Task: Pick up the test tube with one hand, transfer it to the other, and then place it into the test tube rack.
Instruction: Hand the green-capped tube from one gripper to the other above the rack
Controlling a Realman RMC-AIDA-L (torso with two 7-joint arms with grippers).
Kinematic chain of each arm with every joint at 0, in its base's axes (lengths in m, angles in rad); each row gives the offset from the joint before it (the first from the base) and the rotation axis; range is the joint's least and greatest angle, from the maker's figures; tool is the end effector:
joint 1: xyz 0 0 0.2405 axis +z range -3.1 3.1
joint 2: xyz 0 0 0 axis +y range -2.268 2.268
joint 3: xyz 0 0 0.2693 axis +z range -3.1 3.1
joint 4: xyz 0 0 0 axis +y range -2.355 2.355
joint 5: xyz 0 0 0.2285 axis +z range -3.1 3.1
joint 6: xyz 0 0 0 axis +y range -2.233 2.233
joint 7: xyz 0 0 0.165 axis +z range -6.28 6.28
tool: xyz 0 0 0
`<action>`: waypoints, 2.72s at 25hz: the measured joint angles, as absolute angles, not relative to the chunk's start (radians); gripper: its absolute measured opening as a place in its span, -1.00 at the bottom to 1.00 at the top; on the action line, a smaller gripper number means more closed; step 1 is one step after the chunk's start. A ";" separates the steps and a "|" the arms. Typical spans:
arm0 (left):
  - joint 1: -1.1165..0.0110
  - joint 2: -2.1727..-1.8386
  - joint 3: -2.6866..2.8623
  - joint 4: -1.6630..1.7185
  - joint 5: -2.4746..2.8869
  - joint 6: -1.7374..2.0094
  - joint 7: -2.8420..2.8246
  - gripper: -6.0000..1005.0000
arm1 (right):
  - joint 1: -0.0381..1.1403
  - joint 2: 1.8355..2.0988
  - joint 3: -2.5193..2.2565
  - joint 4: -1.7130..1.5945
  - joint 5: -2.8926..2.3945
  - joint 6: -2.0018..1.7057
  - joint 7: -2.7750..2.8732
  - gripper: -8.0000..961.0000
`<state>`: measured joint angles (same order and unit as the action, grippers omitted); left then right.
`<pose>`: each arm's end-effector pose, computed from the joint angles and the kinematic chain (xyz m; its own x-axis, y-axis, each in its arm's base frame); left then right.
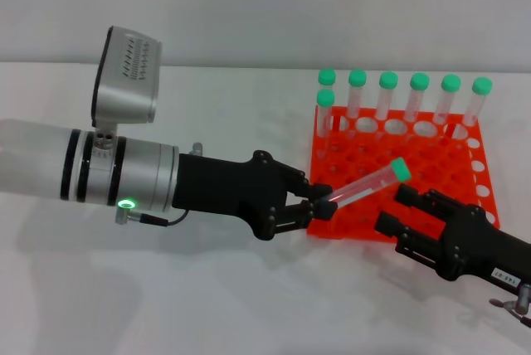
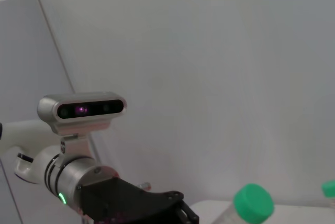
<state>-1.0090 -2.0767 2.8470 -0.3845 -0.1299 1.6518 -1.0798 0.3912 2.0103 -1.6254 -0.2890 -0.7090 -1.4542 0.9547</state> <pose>-0.1965 0.3889 -0.0699 0.8860 0.1736 0.4300 0.1890 -0.9819 0.0071 0.2782 0.3135 -0.0658 0.5437 -0.2360 -0.8054 -0.5535 -0.8222 -0.1327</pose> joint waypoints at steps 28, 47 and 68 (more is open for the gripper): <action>-1.002 -2.078 2.847 -0.320 -0.109 1.599 -1.026 -0.60 | 0.415 2.018 -1.646 -0.301 -0.696 -1.460 1.021 0.13; -1.008 -2.079 2.847 -0.294 -0.111 1.568 -1.001 -0.60 | 0.430 2.023 -1.673 -0.311 -0.672 -1.444 1.029 -0.11; -1.010 -2.078 2.847 -0.277 -0.108 1.551 -0.998 -0.60 | 0.455 2.028 -1.678 -0.309 -0.671 -1.434 1.021 -0.48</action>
